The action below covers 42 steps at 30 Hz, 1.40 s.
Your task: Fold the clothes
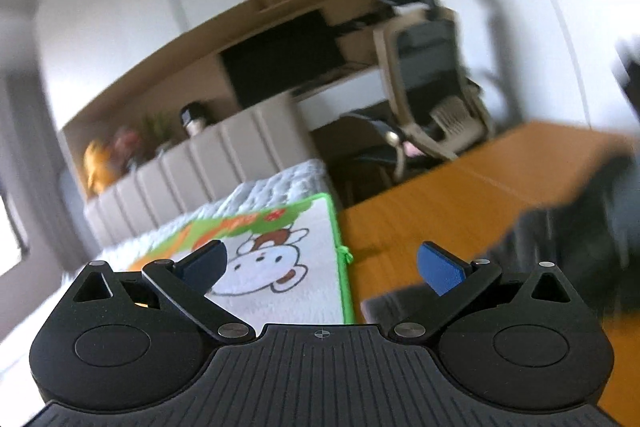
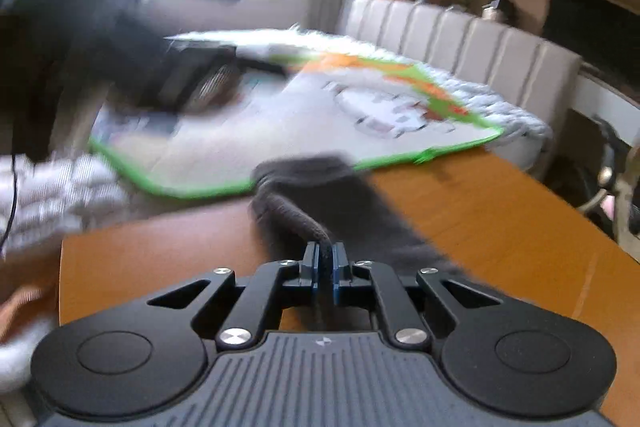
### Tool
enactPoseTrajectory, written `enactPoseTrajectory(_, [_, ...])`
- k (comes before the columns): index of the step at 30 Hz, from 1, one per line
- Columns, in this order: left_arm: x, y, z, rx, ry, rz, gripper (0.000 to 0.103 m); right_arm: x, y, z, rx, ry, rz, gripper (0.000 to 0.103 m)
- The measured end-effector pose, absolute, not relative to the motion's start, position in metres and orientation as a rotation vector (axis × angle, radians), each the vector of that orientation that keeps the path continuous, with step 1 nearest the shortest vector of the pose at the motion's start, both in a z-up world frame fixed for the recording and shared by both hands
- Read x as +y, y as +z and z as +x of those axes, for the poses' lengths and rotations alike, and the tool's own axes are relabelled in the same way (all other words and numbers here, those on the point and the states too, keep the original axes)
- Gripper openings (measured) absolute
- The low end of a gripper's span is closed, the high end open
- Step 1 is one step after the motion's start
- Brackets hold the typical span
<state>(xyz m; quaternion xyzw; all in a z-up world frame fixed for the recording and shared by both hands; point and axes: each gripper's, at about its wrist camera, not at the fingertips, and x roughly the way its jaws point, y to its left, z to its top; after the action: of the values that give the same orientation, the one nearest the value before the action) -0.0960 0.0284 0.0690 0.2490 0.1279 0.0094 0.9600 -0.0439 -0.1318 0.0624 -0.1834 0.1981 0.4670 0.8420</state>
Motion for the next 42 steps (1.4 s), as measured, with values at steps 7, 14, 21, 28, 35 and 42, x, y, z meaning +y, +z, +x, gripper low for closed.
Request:
enactPoseTrajectory(7, [-0.018, 0.015, -0.072, 0.309, -0.026, 0.792, 0.103, -0.162, 0.086, -0.037, 0.423, 0.947, -0.297, 0.005])
enactPoseTrajectory(14, [-0.044, -0.015, -0.038, 0.318, -0.048, 0.846, 0.046, -0.222, 0.09, -0.046, 0.451, 0.827, -0.262, 0.006])
enactPoseTrajectory(21, [-0.011, 0.007, -0.044, 0.381, -0.118, 0.586, 0.026, -0.331, 0.096, -0.057, 0.483, 0.559, -0.192, 0.054])
enactPoseTrajectory(28, [0.005, 0.025, -0.043, 0.403, -0.146, 0.448, 0.026, -0.417, 0.083, -0.071, 0.568, 0.379, -0.091, 0.053])
enactPoseTrajectory(35, [0.008, 0.023, -0.044, 0.433, -0.135, 0.457, 0.024, -0.418, 0.05, -0.06, 0.688, 0.411, -0.025, 0.004])
enactPoseTrajectory(42, [0.022, 0.053, -0.018, 0.47, -0.178, 0.302, 0.016, -0.418, 0.084, -0.04, 0.616, 0.462, 0.046, 0.002])
